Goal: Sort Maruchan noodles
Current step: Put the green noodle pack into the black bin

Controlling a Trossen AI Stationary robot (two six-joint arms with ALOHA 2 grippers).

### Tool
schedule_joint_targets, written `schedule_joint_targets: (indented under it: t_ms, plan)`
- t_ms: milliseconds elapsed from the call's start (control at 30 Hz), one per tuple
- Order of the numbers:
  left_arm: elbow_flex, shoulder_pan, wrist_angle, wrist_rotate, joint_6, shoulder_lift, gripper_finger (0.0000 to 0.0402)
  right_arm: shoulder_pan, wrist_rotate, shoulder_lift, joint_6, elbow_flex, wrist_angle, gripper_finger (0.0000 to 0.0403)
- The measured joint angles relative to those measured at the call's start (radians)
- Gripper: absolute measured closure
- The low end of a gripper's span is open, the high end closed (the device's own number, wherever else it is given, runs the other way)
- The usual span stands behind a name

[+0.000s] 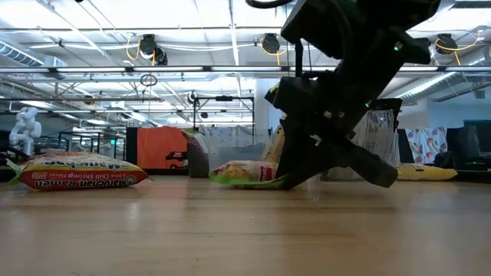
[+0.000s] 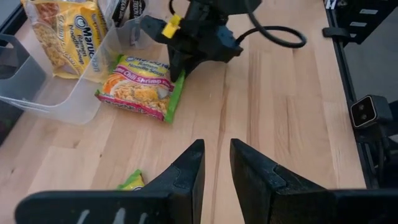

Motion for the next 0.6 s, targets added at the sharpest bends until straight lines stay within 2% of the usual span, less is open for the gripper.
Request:
schedule_joint_targets:
  t_ms: [200,600]
  plan:
    - [0.000,-0.008,0.002,0.000,-0.001,0.000,0.0319,-0.010,-0.073,0.000,0.026,0.000,0.000,0.0396]
    - [0.000,-0.008,0.003,0.000,-0.008,0.000,0.0319,0.020,-0.120,-0.050,0.020,-0.002,-0.002,0.0403]
